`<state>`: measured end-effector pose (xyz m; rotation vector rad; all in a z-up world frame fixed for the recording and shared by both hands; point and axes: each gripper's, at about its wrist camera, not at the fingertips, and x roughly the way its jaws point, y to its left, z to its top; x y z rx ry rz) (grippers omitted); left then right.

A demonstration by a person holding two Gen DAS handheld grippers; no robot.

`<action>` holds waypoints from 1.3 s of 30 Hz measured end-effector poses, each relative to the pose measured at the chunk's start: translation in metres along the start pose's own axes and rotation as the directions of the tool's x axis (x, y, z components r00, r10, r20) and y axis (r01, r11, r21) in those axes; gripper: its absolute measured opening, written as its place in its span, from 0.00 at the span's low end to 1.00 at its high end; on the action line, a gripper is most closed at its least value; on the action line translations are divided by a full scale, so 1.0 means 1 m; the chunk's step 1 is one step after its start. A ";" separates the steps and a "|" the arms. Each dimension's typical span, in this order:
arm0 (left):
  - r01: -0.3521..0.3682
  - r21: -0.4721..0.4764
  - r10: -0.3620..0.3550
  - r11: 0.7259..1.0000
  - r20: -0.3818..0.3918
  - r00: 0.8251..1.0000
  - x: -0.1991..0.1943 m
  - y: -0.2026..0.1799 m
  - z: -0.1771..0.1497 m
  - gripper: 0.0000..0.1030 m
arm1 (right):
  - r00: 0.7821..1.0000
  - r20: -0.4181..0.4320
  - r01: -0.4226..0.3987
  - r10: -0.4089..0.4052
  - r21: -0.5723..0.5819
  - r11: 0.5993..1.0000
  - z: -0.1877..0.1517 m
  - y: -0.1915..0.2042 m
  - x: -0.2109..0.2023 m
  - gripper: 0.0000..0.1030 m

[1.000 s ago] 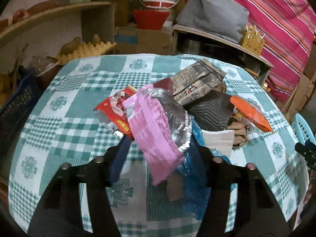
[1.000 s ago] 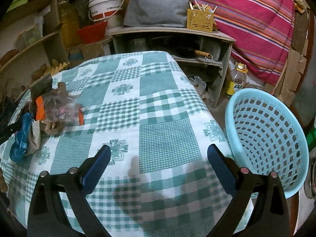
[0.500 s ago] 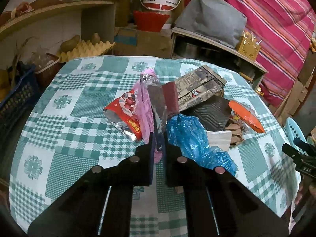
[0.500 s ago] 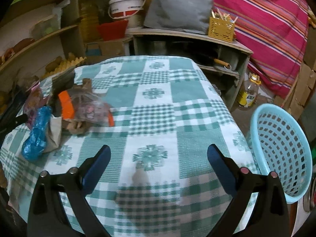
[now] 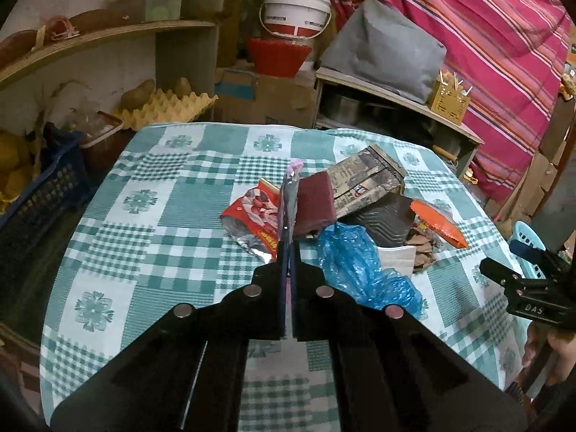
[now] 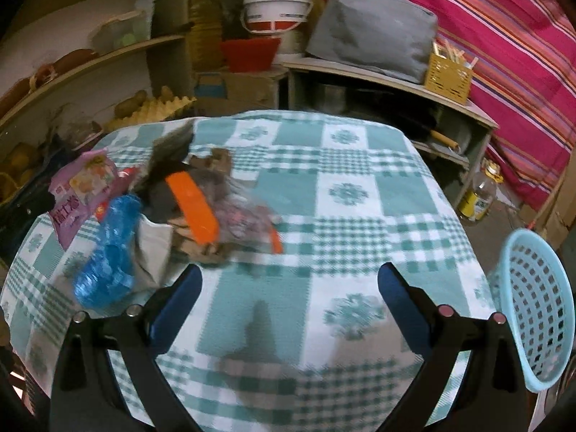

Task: Collect trash
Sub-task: 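Grasp the pink wrapper with the left gripper while the right gripper grasps the orange plastic piece, then carry the pink wrapper and orange plastic piece over the blue basket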

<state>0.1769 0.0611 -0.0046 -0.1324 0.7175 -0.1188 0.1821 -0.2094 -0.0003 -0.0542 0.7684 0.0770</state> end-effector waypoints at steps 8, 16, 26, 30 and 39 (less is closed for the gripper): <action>0.001 -0.014 -0.002 1.000 -0.014 1.000 0.003 0.011 -0.006 0.00 | 1.000 -0.021 -0.020 0.019 -0.073 0.997 0.021 0.033 0.021 0.92; 0.007 0.001 -0.007 1.000 -0.022 1.000 0.007 0.009 -0.007 0.00 | 0.996 -0.056 -0.072 0.067 -0.095 0.993 0.033 0.042 0.033 0.54; 0.013 0.018 -0.013 1.000 -0.015 1.000 0.006 -0.005 -0.004 0.00 | 0.993 -0.023 -0.121 0.120 -0.024 0.992 0.031 0.012 0.025 0.22; 0.012 0.025 -0.012 1.000 0.010 1.000 -0.003 -0.012 0.000 0.00 | 0.994 0.015 -0.111 0.111 -0.010 0.994 0.033 -0.003 0.012 0.17; 0.042 0.059 -0.046 0.997 0.061 0.997 -0.025 -0.043 0.011 0.00 | 0.994 0.062 -0.089 0.087 0.035 0.995 0.024 -0.045 -0.019 0.17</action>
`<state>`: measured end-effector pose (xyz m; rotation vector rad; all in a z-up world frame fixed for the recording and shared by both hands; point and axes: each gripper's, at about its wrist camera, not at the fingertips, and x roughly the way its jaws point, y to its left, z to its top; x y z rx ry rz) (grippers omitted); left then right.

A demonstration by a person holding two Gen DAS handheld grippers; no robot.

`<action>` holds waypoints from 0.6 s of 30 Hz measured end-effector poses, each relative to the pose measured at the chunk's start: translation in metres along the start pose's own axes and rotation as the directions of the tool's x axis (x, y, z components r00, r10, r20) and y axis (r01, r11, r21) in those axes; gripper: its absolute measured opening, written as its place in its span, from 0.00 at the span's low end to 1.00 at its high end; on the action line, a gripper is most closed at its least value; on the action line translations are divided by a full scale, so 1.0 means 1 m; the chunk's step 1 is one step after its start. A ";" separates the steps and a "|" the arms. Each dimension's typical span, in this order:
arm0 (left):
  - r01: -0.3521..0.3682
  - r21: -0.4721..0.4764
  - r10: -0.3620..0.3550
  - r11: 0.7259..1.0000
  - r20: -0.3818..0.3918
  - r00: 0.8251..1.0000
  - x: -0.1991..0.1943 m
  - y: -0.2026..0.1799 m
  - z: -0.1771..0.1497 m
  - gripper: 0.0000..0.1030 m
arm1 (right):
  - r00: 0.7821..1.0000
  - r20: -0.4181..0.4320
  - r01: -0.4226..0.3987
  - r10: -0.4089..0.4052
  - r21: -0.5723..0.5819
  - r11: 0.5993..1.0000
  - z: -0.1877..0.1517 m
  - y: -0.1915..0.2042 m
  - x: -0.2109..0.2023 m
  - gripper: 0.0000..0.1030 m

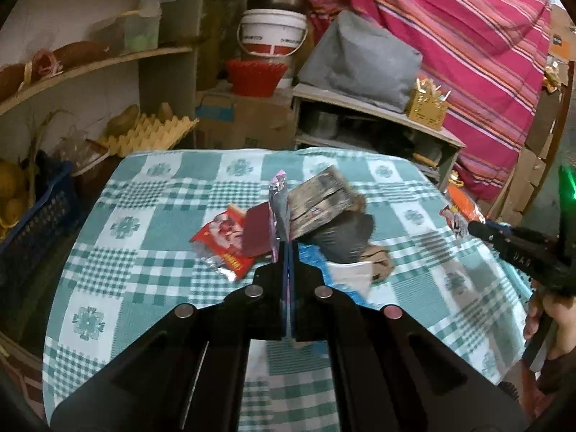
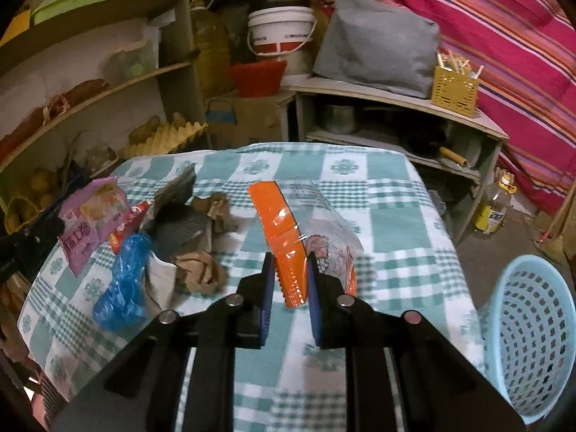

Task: Collect trash
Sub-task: 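Carry the pink wrapper and orange plastic piece over the blue basket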

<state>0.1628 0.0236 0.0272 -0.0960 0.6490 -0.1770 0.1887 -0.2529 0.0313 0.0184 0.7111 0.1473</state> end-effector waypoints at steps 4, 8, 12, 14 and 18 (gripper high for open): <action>0.018 0.032 -0.018 0.999 0.011 1.000 -0.006 -0.024 0.005 0.00 | 1.000 0.013 0.014 -0.015 0.036 0.999 -0.009 -0.024 -0.013 0.17; 0.044 0.068 -0.046 0.997 0.018 0.999 -0.004 -0.057 0.009 0.00 | 0.999 0.022 0.041 -0.043 0.076 0.996 -0.017 -0.056 -0.028 0.17; 0.080 0.097 -0.082 0.992 0.014 0.997 0.005 -0.094 0.011 0.00 | 0.996 0.029 0.080 -0.083 0.111 0.991 -0.027 -0.093 -0.046 0.17; 0.102 0.111 -0.103 0.989 0.005 0.995 0.012 -0.115 0.011 0.00 | 0.994 0.030 0.105 -0.109 0.123 0.987 -0.033 -0.111 -0.055 0.17; 0.146 0.156 -0.145 0.977 -0.015 0.989 0.027 -0.160 0.007 0.00 | 0.986 0.030 0.156 -0.164 0.168 0.973 -0.046 -0.155 -0.075 0.17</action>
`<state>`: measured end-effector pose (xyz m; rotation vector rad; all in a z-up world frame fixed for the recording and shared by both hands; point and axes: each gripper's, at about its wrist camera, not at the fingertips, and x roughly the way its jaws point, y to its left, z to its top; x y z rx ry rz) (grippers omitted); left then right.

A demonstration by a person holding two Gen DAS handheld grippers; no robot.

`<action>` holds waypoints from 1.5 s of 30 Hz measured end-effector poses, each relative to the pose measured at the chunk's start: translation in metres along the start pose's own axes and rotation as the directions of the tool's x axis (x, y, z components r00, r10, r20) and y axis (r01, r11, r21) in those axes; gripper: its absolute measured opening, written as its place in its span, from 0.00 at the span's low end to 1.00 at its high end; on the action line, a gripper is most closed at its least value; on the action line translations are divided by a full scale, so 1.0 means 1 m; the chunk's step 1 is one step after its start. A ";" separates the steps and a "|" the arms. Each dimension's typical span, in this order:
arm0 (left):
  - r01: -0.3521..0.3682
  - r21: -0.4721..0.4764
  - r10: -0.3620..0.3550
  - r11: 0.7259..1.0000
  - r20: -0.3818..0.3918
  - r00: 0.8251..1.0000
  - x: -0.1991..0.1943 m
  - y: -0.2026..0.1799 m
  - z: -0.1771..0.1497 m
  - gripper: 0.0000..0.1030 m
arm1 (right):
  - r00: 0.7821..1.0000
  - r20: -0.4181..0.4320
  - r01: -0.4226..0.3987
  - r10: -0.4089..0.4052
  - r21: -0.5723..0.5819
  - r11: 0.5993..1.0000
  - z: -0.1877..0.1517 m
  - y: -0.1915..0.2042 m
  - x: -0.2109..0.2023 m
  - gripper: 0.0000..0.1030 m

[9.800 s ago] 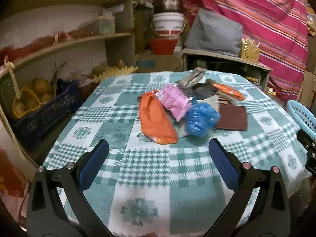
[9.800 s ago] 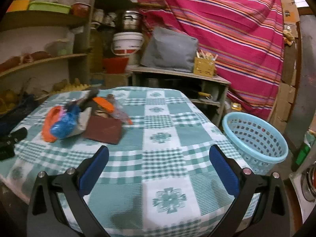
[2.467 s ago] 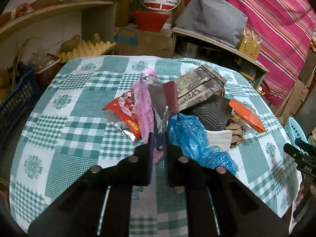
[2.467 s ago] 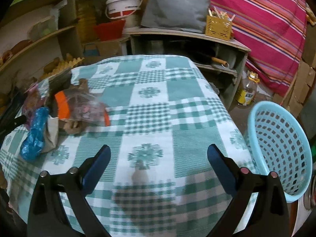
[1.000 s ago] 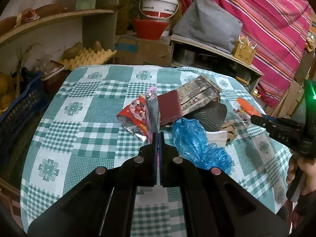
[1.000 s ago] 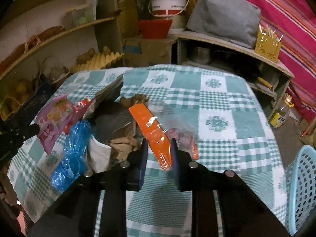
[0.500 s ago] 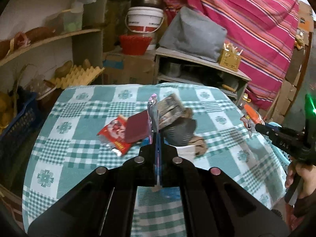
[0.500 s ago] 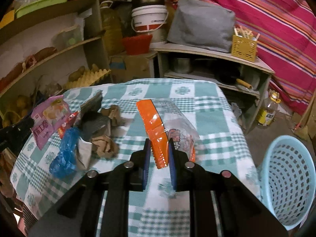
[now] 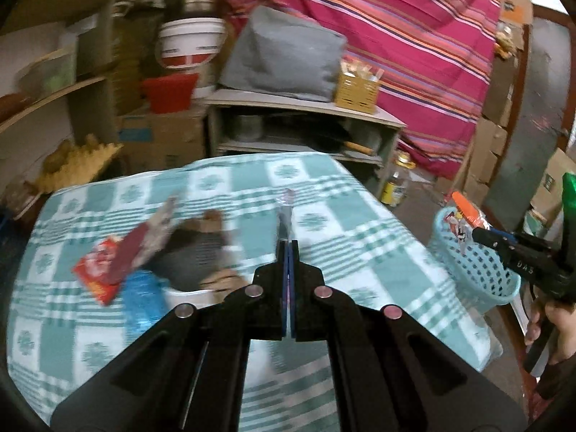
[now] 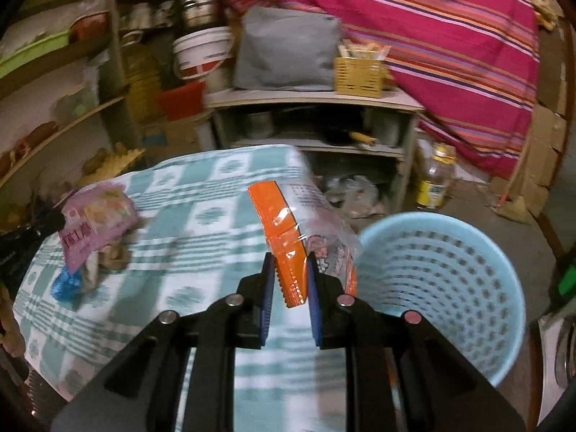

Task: Collect trash
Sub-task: 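Carry the pink wrapper and orange plastic piece over the blue basket, then open both grippers to drop the wrapper and plastic piece into the basket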

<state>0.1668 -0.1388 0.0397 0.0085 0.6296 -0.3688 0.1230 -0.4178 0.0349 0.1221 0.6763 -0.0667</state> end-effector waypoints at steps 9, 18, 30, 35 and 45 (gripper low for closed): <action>0.104 0.086 -0.102 0.991 -0.032 0.994 0.034 -0.091 0.006 0.00 | 0.996 0.001 0.089 -0.089 0.098 0.991 -0.015 -0.088 -0.021 0.17; 0.222 0.160 -0.223 0.962 -0.017 0.975 0.040 -0.177 0.019 0.00 | 0.990 -0.002 0.139 -0.140 0.138 0.981 -0.021 -0.148 -0.036 0.17; 0.328 0.179 -0.313 0.928 -0.108 0.944 0.097 -0.244 0.006 0.00 | 0.989 -0.023 0.146 -0.145 0.150 0.978 -0.023 -0.165 -0.030 0.17; 0.319 0.176 -0.299 0.931 -0.128 0.946 0.112 -0.244 0.001 0.06 | 0.990 -0.027 0.142 -0.139 0.156 0.977 -0.022 -0.166 -0.024 0.17; 0.193 0.184 -0.190 0.964 -0.036 0.981 0.087 -0.219 0.005 0.71 | 0.990 -0.053 0.139 -0.132 0.154 0.978 -0.028 -0.160 -0.005 0.17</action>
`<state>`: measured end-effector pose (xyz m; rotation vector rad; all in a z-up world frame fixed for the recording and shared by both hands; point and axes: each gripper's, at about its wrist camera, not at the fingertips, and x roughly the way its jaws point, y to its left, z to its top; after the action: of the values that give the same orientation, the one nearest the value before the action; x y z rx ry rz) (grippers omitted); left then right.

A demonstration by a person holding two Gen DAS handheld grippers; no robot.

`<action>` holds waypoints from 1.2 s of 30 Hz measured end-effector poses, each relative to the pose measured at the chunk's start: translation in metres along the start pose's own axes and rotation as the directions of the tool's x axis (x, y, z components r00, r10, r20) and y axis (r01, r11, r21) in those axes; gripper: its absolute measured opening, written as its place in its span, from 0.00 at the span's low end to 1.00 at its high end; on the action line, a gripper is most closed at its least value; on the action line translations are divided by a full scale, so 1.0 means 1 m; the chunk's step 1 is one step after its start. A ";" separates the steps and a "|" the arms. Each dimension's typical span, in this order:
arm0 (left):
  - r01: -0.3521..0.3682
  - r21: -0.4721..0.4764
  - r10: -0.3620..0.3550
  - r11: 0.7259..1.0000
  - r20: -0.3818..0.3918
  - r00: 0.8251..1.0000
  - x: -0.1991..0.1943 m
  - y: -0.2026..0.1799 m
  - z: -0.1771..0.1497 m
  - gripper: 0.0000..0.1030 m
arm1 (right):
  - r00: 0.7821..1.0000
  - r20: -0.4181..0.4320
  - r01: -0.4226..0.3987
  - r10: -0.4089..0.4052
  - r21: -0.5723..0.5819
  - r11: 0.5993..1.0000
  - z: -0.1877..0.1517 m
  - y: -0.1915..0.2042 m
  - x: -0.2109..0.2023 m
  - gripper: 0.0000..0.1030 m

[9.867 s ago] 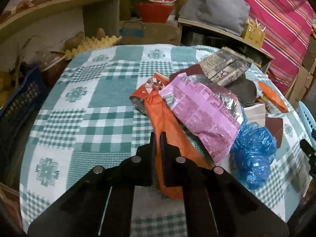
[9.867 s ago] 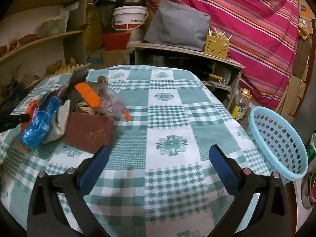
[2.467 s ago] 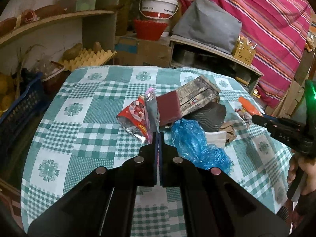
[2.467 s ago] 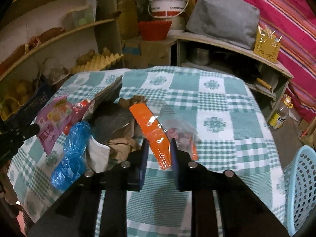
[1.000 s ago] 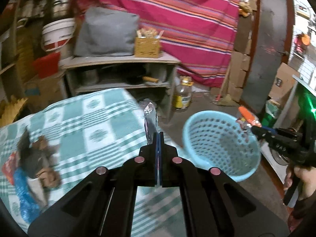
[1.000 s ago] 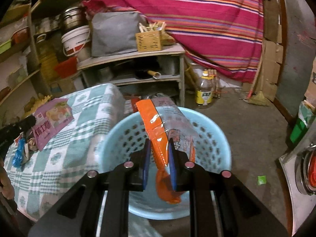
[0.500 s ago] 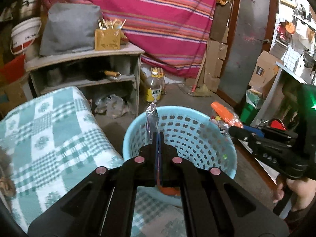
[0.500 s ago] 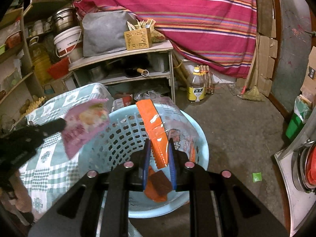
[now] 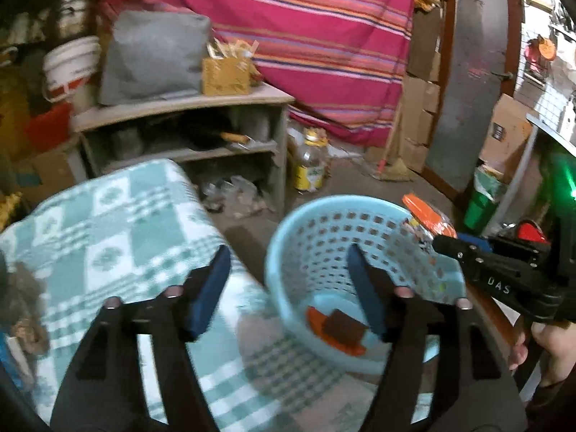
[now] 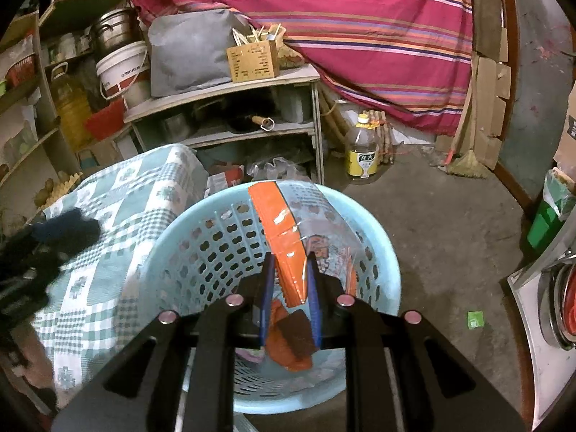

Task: Collect trash
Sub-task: 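Open both grippers to drop the wrapper and plastic piece into the basket, then move both grippers back to the table and grasp the blue plastic bag with the left gripper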

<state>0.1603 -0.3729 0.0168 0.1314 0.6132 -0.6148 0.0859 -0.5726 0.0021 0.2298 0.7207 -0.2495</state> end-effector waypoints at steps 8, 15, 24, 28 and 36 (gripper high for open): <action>-0.115 -0.039 0.116 0.993 0.035 0.993 -0.040 0.046 0.000 0.86 | 1.000 -0.012 0.020 -0.020 -0.011 1.000 0.001 0.014 0.017 0.25; -0.212 -0.091 0.216 0.973 0.042 0.975 -0.079 0.100 -0.016 0.91 | 0.994 -0.043 0.095 -0.098 -0.061 0.994 -0.007 0.028 0.037 0.64; -0.324 -0.159 0.329 0.933 0.005 0.944 -0.113 0.168 -0.053 0.91 | 0.992 0.023 0.128 -0.127 -0.082 0.988 -0.014 0.060 0.017 0.81; -0.368 -0.193 0.371 0.909 -0.021 0.928 -0.124 0.198 -0.073 0.91 | 0.992 0.062 0.114 -0.108 -0.098 0.989 -0.014 0.088 0.006 0.88; -0.446 -0.198 0.437 0.873 -0.091 0.895 -0.134 0.250 -0.115 0.91 | 0.993 0.113 0.057 -0.043 -0.119 0.991 -0.021 0.153 -0.008 0.92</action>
<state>0.1609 -0.0683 -0.0155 0.0785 0.6606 -0.0978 0.1133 -0.4207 0.0102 0.0811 0.6307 -0.2628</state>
